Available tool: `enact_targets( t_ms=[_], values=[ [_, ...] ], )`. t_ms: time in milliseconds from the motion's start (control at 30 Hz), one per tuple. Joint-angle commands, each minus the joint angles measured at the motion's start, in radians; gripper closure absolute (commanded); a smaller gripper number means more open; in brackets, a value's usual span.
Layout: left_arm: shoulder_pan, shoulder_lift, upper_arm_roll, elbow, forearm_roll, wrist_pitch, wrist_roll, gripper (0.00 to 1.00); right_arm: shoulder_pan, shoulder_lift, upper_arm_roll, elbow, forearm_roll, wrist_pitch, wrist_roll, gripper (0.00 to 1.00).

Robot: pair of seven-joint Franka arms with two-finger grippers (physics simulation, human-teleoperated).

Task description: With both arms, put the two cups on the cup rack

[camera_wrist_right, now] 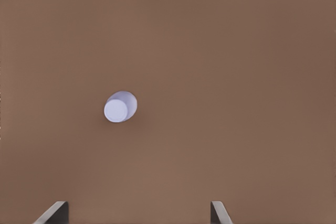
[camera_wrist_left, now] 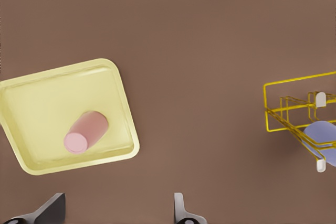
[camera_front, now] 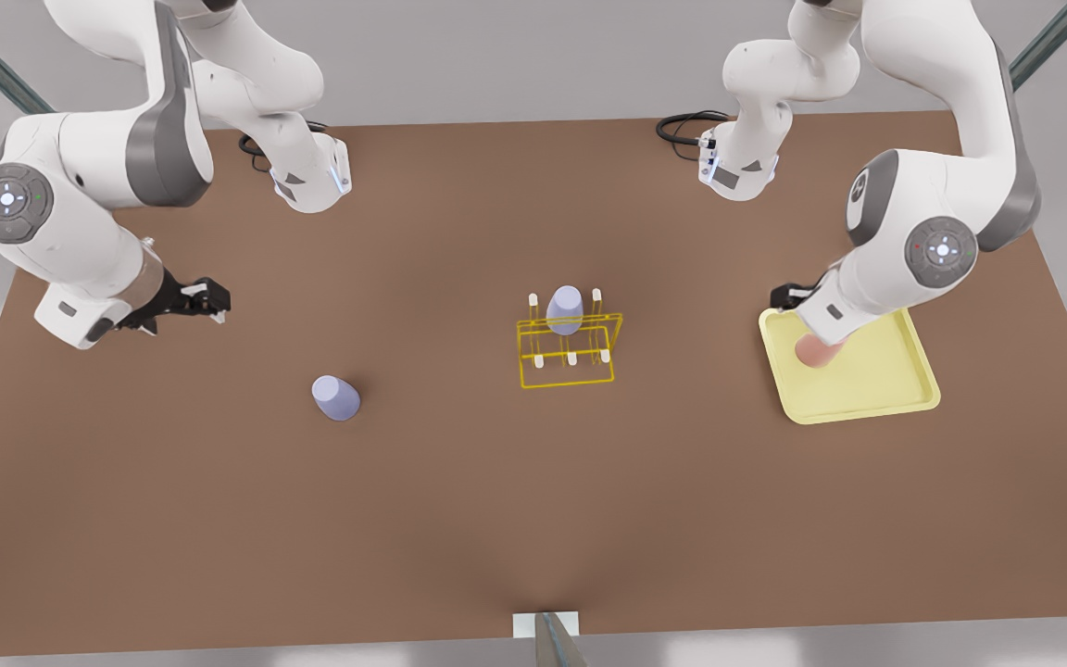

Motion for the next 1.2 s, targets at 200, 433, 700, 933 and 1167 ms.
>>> enact_targets(
  t_ms=[200,433,700,933,1167],
  values=[
    [0.148,0.094,0.152,-0.161,0.035,0.35,0.226,0.0,0.074,0.284,0.009,-0.011,-0.01,0.325,0.109,0.0],
    [0.116,0.175,0.181,-0.342,0.033,0.64,0.264,0.0,0.099,0.416,0.009,-0.054,-0.003,0.573,0.177,0.01],
    [0.116,0.146,0.201,-0.526,0.033,0.831,0.264,0.0,0.071,0.346,0.009,-0.305,0.012,0.8,0.177,0.0],
    [0.116,0.113,0.216,-0.655,0.033,0.916,0.264,0.0,0.062,0.324,0.011,-0.46,0.079,0.948,0.175,0.0],
    [0.118,0.119,0.236,-0.684,0.033,0.919,0.264,0.0,0.065,0.3,0.009,-0.581,0.175,1.046,0.178,0.0]
  ],
)
